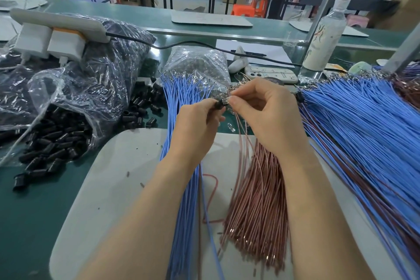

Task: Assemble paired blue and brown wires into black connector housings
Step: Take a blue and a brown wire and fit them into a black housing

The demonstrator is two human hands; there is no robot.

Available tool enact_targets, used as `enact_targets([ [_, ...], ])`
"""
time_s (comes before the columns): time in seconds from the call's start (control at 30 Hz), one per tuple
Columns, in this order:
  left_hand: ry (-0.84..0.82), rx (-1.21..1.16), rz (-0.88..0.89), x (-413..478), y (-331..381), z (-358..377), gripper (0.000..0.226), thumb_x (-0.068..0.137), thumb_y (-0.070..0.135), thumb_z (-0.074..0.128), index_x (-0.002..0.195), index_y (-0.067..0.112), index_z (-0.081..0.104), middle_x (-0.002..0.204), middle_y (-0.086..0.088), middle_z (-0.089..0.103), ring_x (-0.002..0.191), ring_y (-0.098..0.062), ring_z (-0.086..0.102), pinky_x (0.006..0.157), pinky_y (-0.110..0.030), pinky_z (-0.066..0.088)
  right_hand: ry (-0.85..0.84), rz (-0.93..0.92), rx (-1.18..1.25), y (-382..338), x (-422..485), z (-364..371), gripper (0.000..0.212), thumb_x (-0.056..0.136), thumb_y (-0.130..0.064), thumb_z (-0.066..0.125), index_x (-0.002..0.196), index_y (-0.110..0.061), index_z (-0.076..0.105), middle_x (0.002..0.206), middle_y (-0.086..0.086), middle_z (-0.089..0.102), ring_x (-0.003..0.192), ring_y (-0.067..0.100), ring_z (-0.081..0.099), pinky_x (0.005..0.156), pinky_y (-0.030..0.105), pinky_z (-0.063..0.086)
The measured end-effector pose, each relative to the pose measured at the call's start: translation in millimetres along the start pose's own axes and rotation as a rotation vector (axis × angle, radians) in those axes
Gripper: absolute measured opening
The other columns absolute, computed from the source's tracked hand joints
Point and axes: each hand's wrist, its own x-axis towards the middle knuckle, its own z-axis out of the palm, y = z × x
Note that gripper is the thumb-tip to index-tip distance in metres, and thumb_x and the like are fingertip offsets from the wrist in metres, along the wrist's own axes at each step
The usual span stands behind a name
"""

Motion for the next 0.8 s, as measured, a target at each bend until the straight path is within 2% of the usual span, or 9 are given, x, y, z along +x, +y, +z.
enact_targets([
  [0.23,0.023,0.117,0.008,0.3,-0.7,-0.1,0.016,0.093,0.017,0.055,0.082,0.012,0.066,0.073,-0.006,0.069,0.074,-0.025,0.068,0.072,-0.045,0.054,0.038,-0.017,-0.129,1.0,-0.4,2.4,0.003,0.081,-0.010,0.070,0.079,-0.011,0.070,0.069,-0.011,0.066,0.066,-0.001,0.060,0.064,0.007,0.045],
  [0.33,0.022,0.201,0.022,-0.6,1.2,-0.7,0.018,0.094,0.020,0.053,0.087,0.011,0.067,0.074,-0.009,0.069,0.075,-0.028,0.067,0.071,-0.044,0.053,0.045,-0.013,-0.177,1.3,-0.6,2.7,0.005,0.081,-0.012,0.070,0.077,-0.014,0.069,0.067,-0.013,0.064,0.068,-0.003,0.059,0.064,0.005,0.044],
  [0.43,0.030,0.305,0.041,-2.2,4.6,-1.2,0.020,0.094,0.022,0.051,0.093,0.012,0.068,0.076,-0.009,0.069,0.074,-0.030,0.064,0.070,-0.043,0.052,0.048,-0.011,-0.209,2.1,-0.8,3.4,0.005,0.080,-0.012,0.069,0.076,-0.013,0.069,0.066,-0.013,0.064,0.070,-0.001,0.060,0.063,0.005,0.044],
  [0.57,0.024,0.403,0.049,-3.4,7.1,-3.2,0.021,0.095,0.025,0.051,0.091,0.013,0.067,0.072,-0.008,0.065,0.070,-0.030,0.059,0.068,-0.043,0.050,0.034,0.001,-0.245,4.7,-0.6,5.6,0.005,0.081,-0.013,0.067,0.076,-0.014,0.068,0.066,-0.012,0.063,0.070,0.002,0.059,0.063,0.009,0.046],
  [0.67,-0.107,0.277,0.076,-4.0,6.7,-6.0,0.014,0.093,0.022,0.057,0.098,0.014,0.066,0.077,-0.005,0.068,0.072,-0.024,0.065,0.070,-0.041,0.052,0.053,0.031,-0.254,9.9,1.1,2.9,0.004,0.082,-0.012,0.067,0.078,-0.013,0.069,0.067,-0.012,0.064,0.069,0.003,0.060,0.066,0.012,0.047],
  [0.8,-0.169,0.165,0.117,-3.7,5.0,-6.8,0.021,0.092,0.014,0.058,0.111,0.021,0.064,0.083,0.003,0.069,0.060,-0.002,0.064,0.068,-0.021,0.053,0.012,0.075,-0.213,16.6,1.9,2.2,0.003,0.084,-0.012,0.066,0.085,-0.013,0.069,0.072,-0.013,0.063,0.066,-0.003,0.059,0.066,0.007,0.045],
])
